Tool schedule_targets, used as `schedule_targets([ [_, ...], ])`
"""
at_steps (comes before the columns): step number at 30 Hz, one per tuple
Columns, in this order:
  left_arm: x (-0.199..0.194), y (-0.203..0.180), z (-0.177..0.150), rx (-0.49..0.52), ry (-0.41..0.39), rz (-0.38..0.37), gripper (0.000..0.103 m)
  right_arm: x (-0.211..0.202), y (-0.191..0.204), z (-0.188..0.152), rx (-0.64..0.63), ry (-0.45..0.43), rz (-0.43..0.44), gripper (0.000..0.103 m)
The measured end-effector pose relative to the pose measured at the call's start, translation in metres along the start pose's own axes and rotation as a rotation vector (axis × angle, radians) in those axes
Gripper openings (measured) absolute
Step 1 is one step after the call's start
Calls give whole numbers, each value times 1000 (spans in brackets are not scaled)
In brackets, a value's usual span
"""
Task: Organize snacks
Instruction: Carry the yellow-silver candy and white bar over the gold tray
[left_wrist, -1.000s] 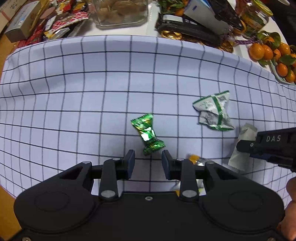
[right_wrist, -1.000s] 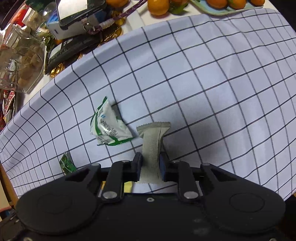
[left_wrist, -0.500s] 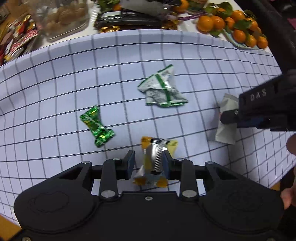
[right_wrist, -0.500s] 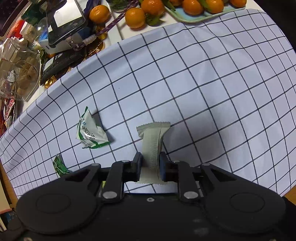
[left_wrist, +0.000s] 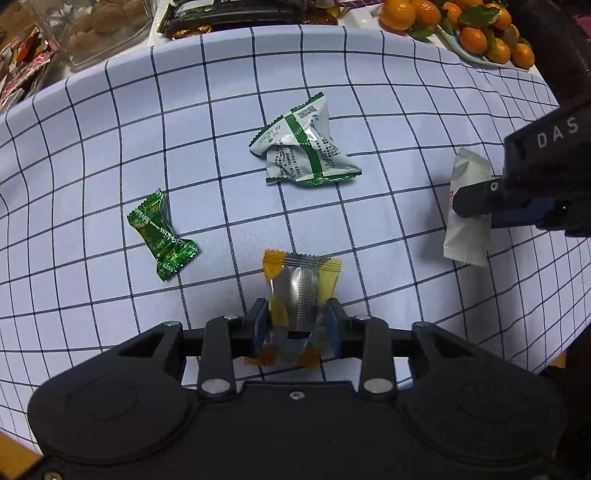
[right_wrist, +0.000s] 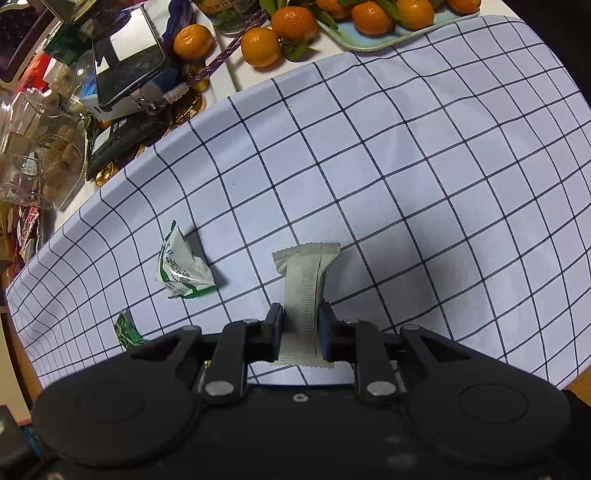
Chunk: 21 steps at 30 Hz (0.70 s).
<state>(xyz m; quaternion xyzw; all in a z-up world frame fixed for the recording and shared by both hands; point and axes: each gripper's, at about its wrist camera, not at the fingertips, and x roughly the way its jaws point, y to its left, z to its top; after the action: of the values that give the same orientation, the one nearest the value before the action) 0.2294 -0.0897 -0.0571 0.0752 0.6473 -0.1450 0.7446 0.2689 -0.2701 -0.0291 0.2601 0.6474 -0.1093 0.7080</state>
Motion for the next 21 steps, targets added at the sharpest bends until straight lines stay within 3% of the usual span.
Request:
schedule_targets([
  [13, 3, -6, 3, -1, -3, 16, 45, 0, 2, -2, -13, 2, 1, 21],
  [16, 1, -1, 4, -29, 2, -5, 41, 1, 4, -2, -18, 5, 0, 21],
  [17, -1, 2, 4, -40, -3, -3, 33, 1, 5, -3, -19, 5, 1, 21],
  [21, -17, 17, 7, -77, -50, 5, 33, 1, 7, -3, -32, 3, 7, 21],
])
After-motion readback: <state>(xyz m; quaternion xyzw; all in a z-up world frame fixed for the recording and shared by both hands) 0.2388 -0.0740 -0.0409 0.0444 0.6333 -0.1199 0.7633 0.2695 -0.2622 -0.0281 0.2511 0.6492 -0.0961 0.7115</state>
